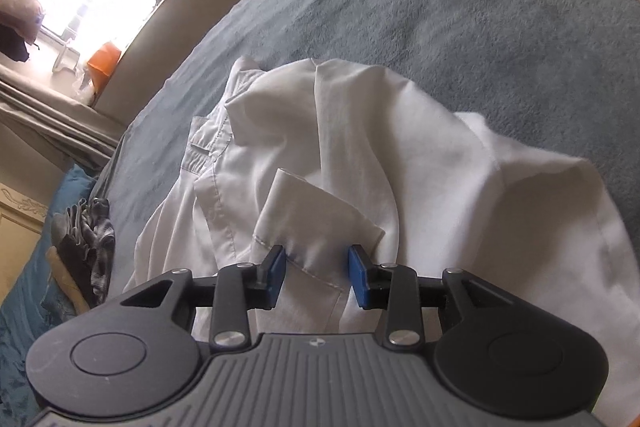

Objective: Fold clothes

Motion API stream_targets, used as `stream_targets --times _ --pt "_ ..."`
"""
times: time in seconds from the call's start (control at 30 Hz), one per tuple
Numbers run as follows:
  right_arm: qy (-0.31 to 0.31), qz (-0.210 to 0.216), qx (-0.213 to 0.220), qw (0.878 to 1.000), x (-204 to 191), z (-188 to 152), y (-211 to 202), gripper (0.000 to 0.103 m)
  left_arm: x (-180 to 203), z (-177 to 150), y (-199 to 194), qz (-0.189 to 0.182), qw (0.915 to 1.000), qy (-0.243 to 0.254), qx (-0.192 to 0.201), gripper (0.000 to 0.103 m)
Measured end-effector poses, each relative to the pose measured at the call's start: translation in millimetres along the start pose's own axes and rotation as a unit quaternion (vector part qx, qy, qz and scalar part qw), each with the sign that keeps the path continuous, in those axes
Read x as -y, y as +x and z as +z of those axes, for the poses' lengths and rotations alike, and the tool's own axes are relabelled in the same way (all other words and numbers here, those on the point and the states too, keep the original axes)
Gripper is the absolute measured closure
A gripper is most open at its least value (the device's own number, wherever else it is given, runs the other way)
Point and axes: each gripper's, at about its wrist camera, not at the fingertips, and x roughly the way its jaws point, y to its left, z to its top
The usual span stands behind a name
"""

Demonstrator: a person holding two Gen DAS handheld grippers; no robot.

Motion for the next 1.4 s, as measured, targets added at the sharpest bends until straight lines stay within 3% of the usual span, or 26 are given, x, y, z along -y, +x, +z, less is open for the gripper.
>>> stream_targets --times 0.17,0.43,0.47,0.5,0.57,0.7,0.8,0.9,0.97,1.1,1.23,1.33,1.4 --pt "0.056 0.033 0.002 0.998 14.3 -7.8 -13.8 0.051 -9.1 1.3 -0.5 -0.018 0.9996 -0.021 0.001 0.055" --pt "0.052 0.030 0.006 0.998 9.9 -1.5 2.3 0.052 -15.8 0.9 -0.3 -0.032 0.9992 -0.022 0.003 0.055" --pt "0.045 0.034 0.010 0.998 6.8 -0.5 3.0 0.057 -16.1 0.2 -0.8 -0.033 0.9992 -0.020 0.004 0.055" --pt "0.033 0.042 0.013 0.999 2.0 -0.6 1.7 0.074 -16.3 0.1 -1.3 -0.034 0.9992 -0.018 0.004 0.055" --pt "0.008 0.057 0.018 0.998 -7.6 -0.9 -1.1 0.091 -16.6 0.7 -4.1 -0.037 0.9991 -0.019 0.002 0.053" --pt "-0.056 0.092 0.028 0.994 -35.2 -2.4 -20.1 0.098 -21.3 0.2 -23.4 -0.034 0.9991 -0.027 -0.004 0.052" --pt "-0.140 0.139 0.025 0.980 -70.2 -6.3 -48.7 0.098 -34.4 -3.3 -49.9 -0.039 0.9982 -0.044 0.007 0.052" --pt "-0.266 0.193 -0.011 0.945 -116.9 -17.6 -82.5 0.098 -53.0 -8.5 -79.9 -0.046 0.9958 -0.076 0.024 0.051" --pt "-0.368 0.214 -0.042 0.904 -150.3 -32.9 -105.5 0.098 -70.4 -14.7 -101.3 -0.044 0.9921 -0.111 0.039 0.051" --pt "-0.551 0.228 -0.112 0.795 -202.1 -83.9 -142.3 0.098 -98.3 -34.2 -132.2 -0.043 0.9830 -0.167 0.063 0.050" --pt "-0.655 0.216 -0.204 0.694 -211.3 -153.3 -145.8 0.098 -109.1 -52.2 -141.2 -0.036 0.9801 -0.186 0.059 0.050" --pt "-0.670 0.177 -0.273 0.668 -191.5 -199.8 -120.4 0.096 -104.6 -63.0 -138.4 -0.040 0.9829 -0.175 0.042 0.050" --pt "-0.661 0.142 -0.310 0.668 -172.1 -226.0 -103.5 0.085 -99.7 -68.4 -135.8 -0.041 0.9858 -0.160 0.030 0.050"
